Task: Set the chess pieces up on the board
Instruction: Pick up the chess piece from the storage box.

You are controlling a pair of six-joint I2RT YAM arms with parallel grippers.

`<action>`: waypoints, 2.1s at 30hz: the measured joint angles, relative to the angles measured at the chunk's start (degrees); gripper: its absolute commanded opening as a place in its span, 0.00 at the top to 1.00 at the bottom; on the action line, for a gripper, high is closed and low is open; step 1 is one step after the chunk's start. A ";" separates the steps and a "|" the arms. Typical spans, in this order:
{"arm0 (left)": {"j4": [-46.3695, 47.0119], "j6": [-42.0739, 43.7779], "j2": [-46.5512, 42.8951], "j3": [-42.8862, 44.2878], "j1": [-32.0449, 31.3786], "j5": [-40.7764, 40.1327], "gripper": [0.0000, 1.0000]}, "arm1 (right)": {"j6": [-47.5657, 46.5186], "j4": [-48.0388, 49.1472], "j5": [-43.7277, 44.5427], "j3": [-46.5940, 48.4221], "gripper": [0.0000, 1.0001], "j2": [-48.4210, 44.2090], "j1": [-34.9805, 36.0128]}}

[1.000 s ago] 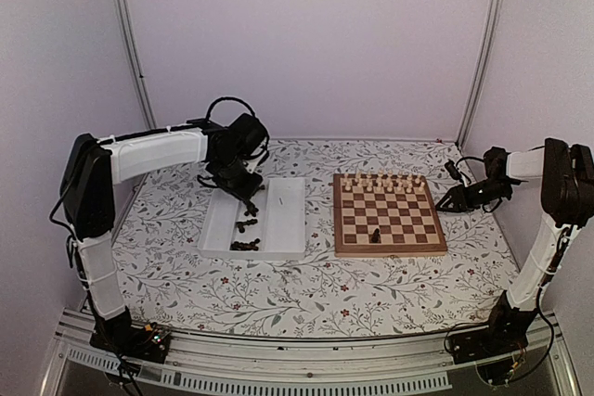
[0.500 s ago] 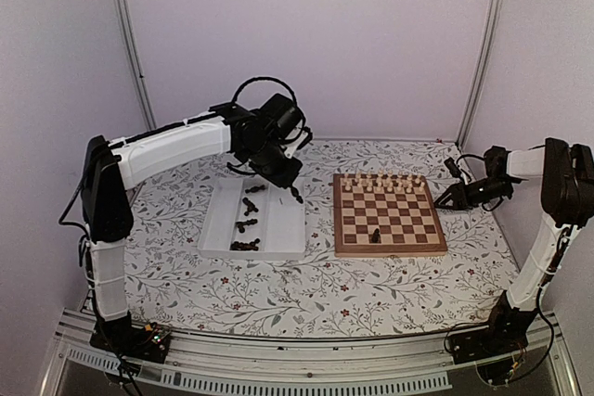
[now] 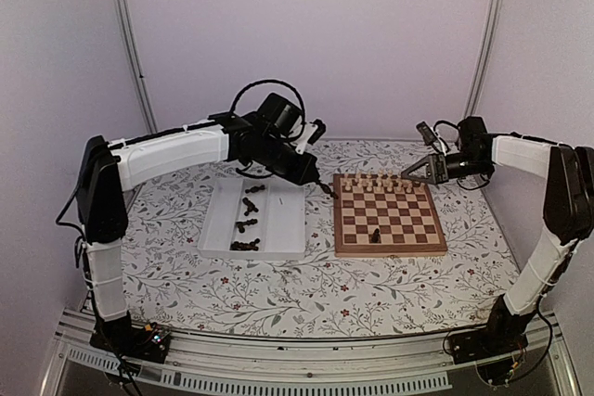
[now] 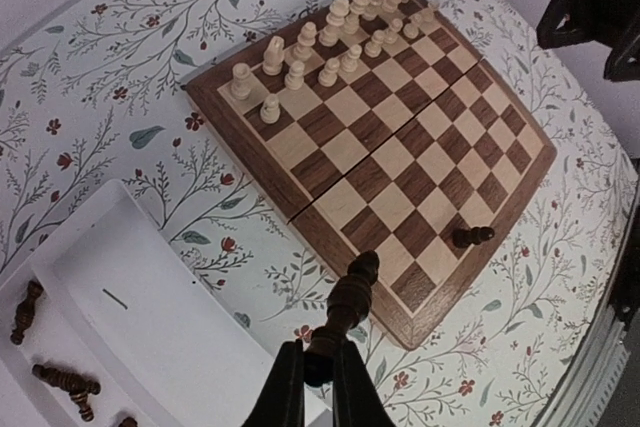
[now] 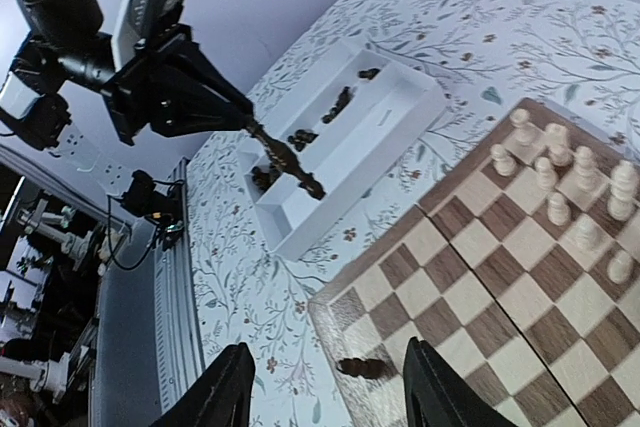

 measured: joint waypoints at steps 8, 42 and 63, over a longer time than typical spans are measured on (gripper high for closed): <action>18.16 -7.39 -4.50 -12.63 0.00 4.98 0.93 | 14.67 10.25 -7.04 0.15 0.44 2.23 5.64; 37.20 -17.55 -6.78 -19.10 0.26 14.03 0.93 | 34.97 26.99 -16.59 2.38 0.95 12.79 15.39; 26.36 -9.81 -7.89 -19.10 1.11 10.43 0.92 | -12.13 -8.74 33.42 4.87 0.96 -5.62 12.70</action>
